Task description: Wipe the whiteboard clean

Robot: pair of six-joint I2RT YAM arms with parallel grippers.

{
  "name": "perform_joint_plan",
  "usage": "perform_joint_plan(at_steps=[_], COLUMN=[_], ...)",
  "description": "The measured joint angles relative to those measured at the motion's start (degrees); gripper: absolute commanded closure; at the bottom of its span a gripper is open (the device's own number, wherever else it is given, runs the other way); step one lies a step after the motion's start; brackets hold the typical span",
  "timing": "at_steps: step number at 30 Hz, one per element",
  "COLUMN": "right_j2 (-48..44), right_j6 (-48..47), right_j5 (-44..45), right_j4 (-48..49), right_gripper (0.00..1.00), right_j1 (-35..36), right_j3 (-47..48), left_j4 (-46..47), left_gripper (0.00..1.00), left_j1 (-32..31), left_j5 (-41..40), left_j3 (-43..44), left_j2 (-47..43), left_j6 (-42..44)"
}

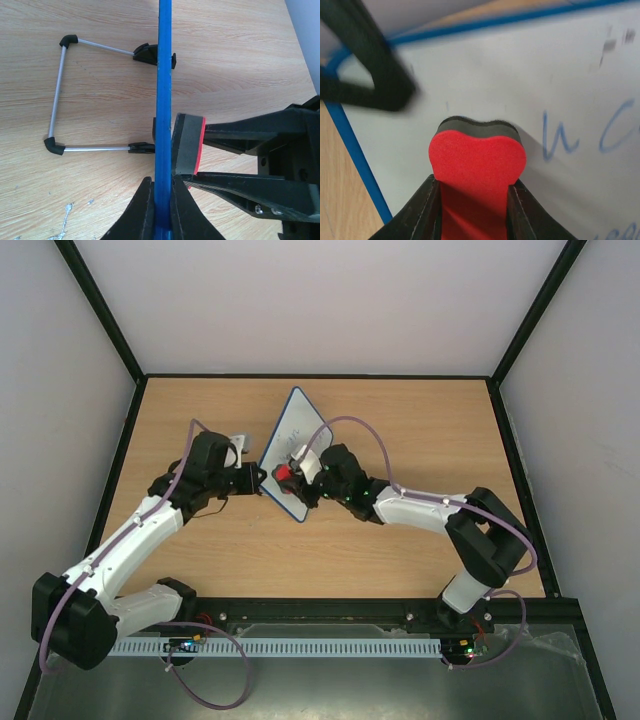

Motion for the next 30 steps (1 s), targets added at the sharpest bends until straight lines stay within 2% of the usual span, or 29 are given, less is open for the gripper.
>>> perform_joint_plan(at_steps=[7,20,24,30], right_j2=[0.0,5.8,5.9,5.7], right_j6=[3.9,5.0,5.5,8.3], right_j5=[-1.2,-0.9,-1.2,-2.7], right_j4=[-0.5,4.5,3.1,-3.6], right_gripper=[0.98,0.98,0.98,0.98], right_j1=[0.4,-1.9,-2.2,-2.1], right_j3=[6.7,0.8,1.3,7.4], left_j4=[0.4,0.3,0.4,0.8], left_gripper=[0.98,0.98,0.97,0.98], left_j1=[0.2,2.6,2.8,3.0], left_j5=[1.4,0.0,0.1,0.4], left_j3=[0.0,0.0,0.0,0.0], left_j2=[0.1,0.5,0.5,0.6], left_j6=[0.0,0.9,1.2,1.4])
